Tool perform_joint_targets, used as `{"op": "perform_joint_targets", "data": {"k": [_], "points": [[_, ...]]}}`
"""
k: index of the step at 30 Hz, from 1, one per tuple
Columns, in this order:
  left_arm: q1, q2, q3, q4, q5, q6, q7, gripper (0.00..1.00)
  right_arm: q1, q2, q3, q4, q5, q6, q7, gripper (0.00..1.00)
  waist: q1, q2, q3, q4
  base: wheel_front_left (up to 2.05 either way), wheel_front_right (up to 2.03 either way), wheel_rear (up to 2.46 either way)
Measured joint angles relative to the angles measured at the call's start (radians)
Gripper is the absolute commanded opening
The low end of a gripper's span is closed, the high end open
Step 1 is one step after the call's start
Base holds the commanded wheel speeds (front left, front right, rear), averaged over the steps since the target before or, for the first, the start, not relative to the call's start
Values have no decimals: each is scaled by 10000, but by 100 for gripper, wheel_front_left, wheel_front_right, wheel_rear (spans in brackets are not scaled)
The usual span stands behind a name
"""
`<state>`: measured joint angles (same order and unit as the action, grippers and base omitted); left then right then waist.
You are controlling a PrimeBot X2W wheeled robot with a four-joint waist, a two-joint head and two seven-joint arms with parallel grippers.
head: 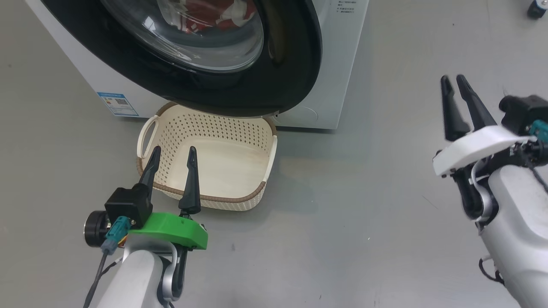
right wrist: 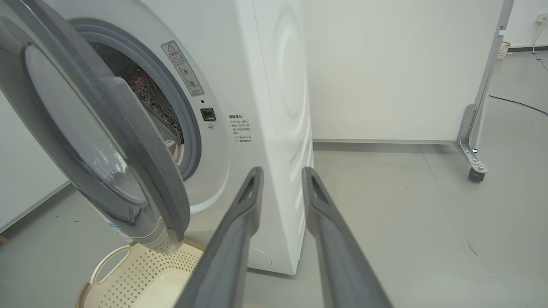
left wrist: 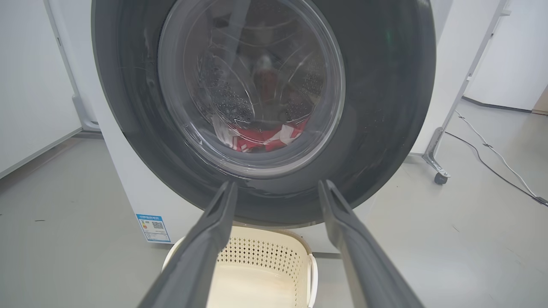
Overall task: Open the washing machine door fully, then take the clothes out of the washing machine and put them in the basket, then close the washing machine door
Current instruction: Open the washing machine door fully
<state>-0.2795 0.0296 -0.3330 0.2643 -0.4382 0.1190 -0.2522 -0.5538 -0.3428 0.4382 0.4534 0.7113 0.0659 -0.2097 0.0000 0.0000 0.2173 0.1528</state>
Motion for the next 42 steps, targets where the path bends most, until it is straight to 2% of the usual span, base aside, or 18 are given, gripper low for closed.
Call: {"op": "perform_joint_targets", "data": {"k": [8,19,26,42], "points": [[146,10,96,-17,2,0,0,100,1213,267,-167,-431,-12,-604,-263,100,0,0,-167,-102,0,0,0],[265,10,238,-48,86,0,0,100,2161,552,-284,-1237,-169,-1047,-349,100,0,0,-195,-163,0,0,0],[283,10,253,-77,88,0,0,100,2541,554,-380,-1651,-278,-1204,-351,100,0,0,-200,-169,0,0,0],[341,12,169,-82,173,0,0,100,3054,554,-502,-2391,-529,-1300,-380,100,0,0,-239,-107,0,0,0]]}}
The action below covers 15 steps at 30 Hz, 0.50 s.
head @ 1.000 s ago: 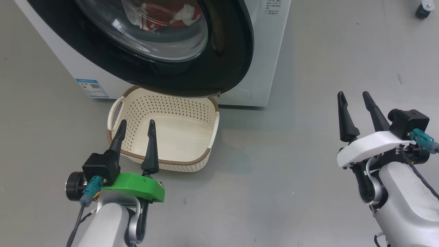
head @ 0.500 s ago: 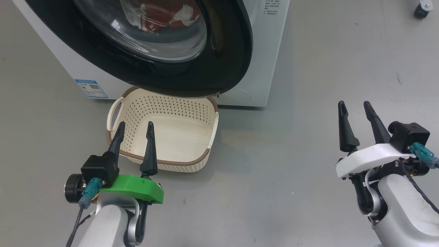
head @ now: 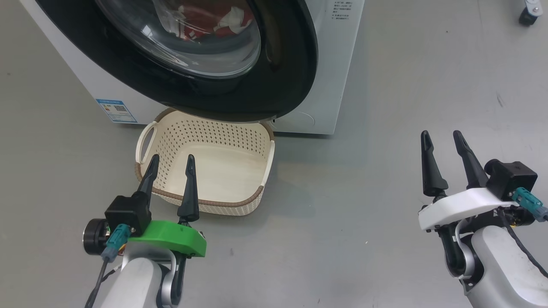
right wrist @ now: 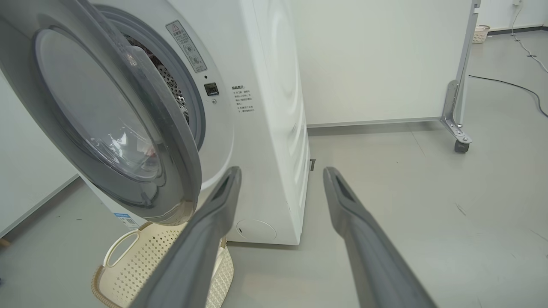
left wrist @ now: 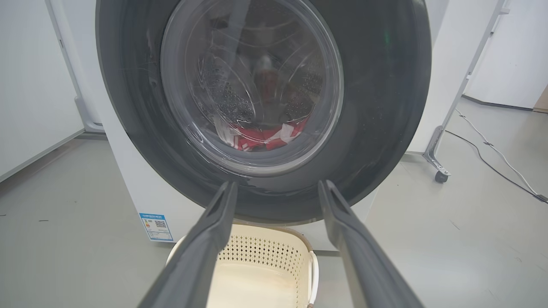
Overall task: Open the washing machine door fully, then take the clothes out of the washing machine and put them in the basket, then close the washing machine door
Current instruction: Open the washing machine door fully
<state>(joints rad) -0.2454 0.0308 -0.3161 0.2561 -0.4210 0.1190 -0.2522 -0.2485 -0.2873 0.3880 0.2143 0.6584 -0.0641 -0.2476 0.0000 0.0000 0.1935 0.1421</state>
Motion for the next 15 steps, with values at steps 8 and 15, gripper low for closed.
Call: {"op": "perform_joint_targets", "data": {"k": [8,15], "points": [[45,0,-21,8,2,0,0,100,301,12,-54,-224,0,-8,-2,100,0,0,-41,18,0,0,0],[48,0,-75,6,2,0,0,100,337,12,-63,-460,-15,-90,-2,100,0,0,-14,33,0,0,0]]}}
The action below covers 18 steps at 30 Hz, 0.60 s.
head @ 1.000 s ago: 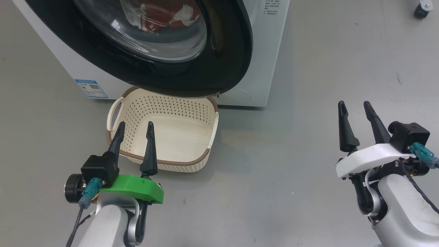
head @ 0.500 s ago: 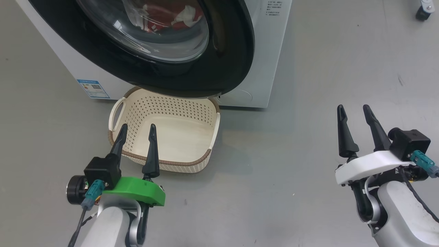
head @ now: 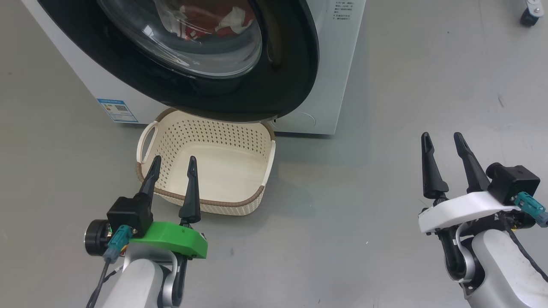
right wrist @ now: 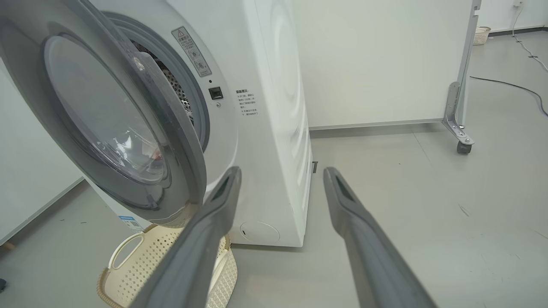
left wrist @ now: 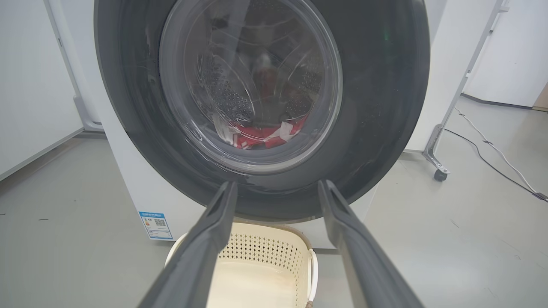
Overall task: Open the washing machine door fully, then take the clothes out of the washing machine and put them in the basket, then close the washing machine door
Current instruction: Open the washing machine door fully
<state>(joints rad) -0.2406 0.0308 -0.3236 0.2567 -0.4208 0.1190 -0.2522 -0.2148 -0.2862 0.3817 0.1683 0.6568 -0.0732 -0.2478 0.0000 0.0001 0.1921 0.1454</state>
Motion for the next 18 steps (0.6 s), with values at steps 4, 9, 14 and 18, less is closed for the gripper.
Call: {"op": "perform_joint_targets", "data": {"k": [4,9,14,18], "points": [[0,0,-6,-2,0,0,0,100,0,-12,-42,-125,0,2,0,100,0,0,34,6,0,0,0],[-1,2,-38,-69,0,0,0,100,-112,-205,-63,-447,-13,109,25,100,0,0,186,29,0,0,0],[-9,6,-165,-119,0,0,0,100,-890,-430,-86,-629,125,543,439,100,0,0,410,83,0,0,0],[-42,6,-393,-138,-2,0,0,100,-1630,-430,-385,-679,792,811,869,100,0,0,620,172,0,0,0]]}}
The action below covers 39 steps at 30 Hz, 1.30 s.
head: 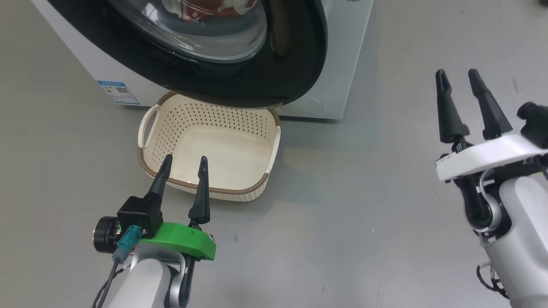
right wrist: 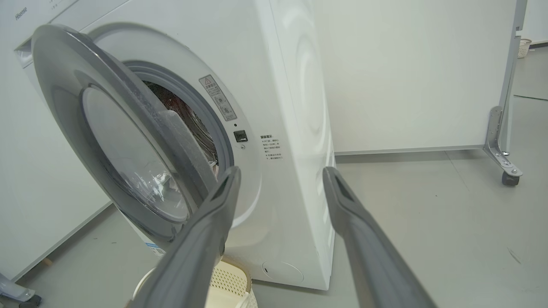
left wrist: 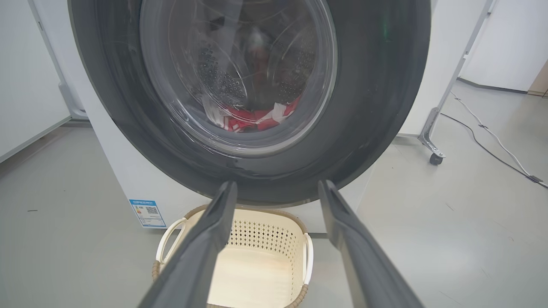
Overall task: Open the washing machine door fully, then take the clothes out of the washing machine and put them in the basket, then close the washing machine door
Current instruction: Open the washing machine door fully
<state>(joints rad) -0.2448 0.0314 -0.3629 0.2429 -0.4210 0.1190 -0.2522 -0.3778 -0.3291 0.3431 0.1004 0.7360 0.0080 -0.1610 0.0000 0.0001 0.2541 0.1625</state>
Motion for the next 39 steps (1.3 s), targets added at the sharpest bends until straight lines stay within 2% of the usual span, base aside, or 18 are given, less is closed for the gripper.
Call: {"op": "perform_joint_targets", "data": {"k": [6,9,10,11,12,15,20,29,39], "points": [[-219,12,-228,-65,-31,0,0,100,-1070,219,-357,167,1446,401,1045,100,0,0,300,231,0,0,0],[-343,10,-359,-107,-121,0,0,100,-1579,453,-713,382,2324,435,1536,100,0,0,436,388,0,0,0],[-371,12,-385,-115,-186,0,0,100,-1777,476,-830,474,2569,426,1705,87,0,0,483,445,0,0,0],[-371,12,-385,-115,-186,0,0,100,-1777,476,-830,474,2569,426,1705,38,0,0,483,445,0,0,0],[-409,12,-435,-138,-259,0,0,100,-2190,474,-1055,650,2869,418,1981,0,0,0,577,557,0,0,0],[-462,12,-512,-155,-301,0,0,100,-2611,500,-1304,825,3342,405,2313,0,0,0,674,674,0,0,0],[-568,10,-617,-205,-428,0,0,100,-3518,723,-1707,1302,4385,138,3131,0,0,0,924,967,0,0,0],[-828,2,-811,-299,-631,0,0,100,-4718,1152,-2119,2433,6247,-696,4947,0,0,0,1341,1507,0,0,0],[-963,-6,-892,-320,-819,0,0,100,-5681,1264,-2500,3277,7275,-1162,6263,0,0,0,1664,2022,0,0,0]]}}
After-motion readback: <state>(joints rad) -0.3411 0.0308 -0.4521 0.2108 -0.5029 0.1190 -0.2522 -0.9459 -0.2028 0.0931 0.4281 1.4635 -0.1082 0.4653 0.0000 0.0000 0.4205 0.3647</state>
